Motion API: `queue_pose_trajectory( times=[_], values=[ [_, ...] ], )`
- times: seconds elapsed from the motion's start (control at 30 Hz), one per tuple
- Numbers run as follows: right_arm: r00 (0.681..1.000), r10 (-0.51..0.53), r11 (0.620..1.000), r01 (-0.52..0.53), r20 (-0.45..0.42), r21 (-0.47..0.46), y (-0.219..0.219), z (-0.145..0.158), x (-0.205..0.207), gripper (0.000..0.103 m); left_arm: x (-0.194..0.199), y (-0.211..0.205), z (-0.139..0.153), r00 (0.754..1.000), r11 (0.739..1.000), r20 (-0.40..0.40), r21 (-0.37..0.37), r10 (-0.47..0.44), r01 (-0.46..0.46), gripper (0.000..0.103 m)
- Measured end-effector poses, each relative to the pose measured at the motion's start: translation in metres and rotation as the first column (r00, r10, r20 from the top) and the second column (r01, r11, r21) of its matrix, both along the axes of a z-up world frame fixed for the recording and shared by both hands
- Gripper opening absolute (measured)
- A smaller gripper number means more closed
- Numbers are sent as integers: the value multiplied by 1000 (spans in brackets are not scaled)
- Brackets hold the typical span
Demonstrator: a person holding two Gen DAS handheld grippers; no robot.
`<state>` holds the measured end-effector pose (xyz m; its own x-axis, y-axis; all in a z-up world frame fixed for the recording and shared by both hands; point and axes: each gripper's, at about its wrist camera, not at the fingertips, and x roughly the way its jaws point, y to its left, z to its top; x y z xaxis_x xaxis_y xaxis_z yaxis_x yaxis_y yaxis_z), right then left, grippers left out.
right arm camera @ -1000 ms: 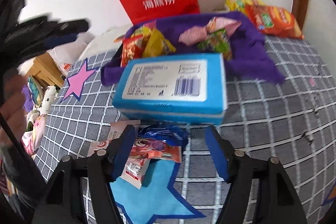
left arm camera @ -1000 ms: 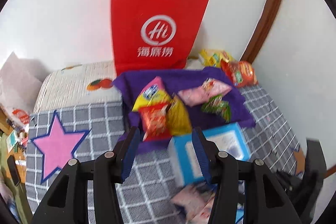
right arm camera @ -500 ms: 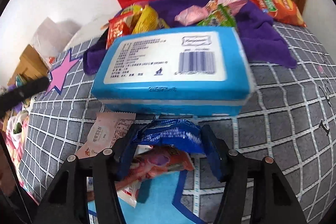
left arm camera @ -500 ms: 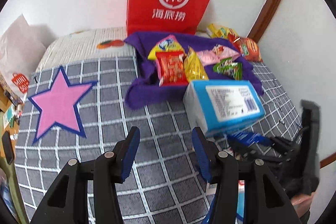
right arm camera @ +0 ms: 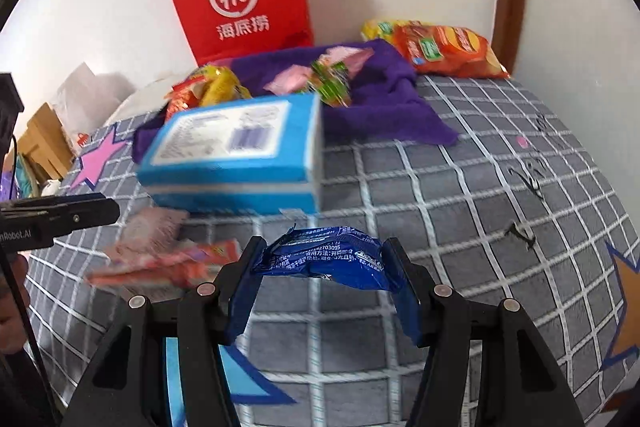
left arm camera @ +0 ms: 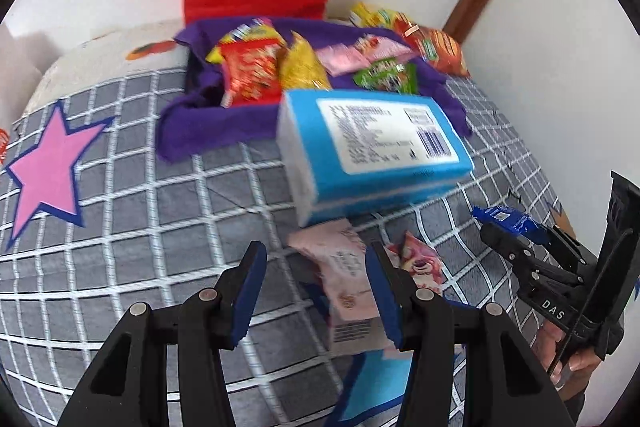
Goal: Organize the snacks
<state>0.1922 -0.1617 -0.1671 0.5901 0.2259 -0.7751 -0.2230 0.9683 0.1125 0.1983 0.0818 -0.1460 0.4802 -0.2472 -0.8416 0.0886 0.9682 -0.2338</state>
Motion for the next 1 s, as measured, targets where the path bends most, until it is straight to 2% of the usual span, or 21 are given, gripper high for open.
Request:
queue_pose_trajectory(
  times=[0.1, 0.2, 0.3, 0.37, 0.4, 0.5, 0.57, 0.83, 1.0],
  values=[
    [1000, 2, 1000, -2, -14, 4, -7, -11, -1, 59, 6, -11, -8, 999, 1000, -33, 3, -14, 14, 49],
    [1000, 2, 1000, -3, -25, -27, -8, -22, -3, 59, 14, -20, -19, 997, 1000, -77, -5, -31, 30, 49],
    [999, 11, 998, -13, -36, -63, -7, -29, -2, 61, 20, -27, -28, 994, 999, -103, 21, -32, 34, 49],
    [999, 21, 996, -24, -41, -84, -8, -31, -4, 66, 21, -30, -32, 994, 999, -102, 28, -40, 43, 49],
    [999, 24, 994, -28, -40, -101, -9, -31, -5, 71, 20, -31, -33, 994, 999, -98, 30, -41, 44, 46],
    [999, 19, 993, -24, -46, -119, -11, -30, -6, 74, 17, -26, -33, 996, 999, -82, 27, -43, 46, 39],
    [998, 17, 993, -23, -52, -114, -15, -29, -7, 74, 13, -17, -32, 997, 999, -75, 34, -28, 30, 39],
    [998, 19, 997, -23, -55, -68, -19, -26, -11, 75, 3, 8, -33, 999, 989, -39, 147, 22, -16, 39],
    [998, 12, 995, -18, -59, -101, -9, -31, -3, 80, 7, 8, -40, 998, 988, -58, 154, 22, -13, 43]
  ],
)
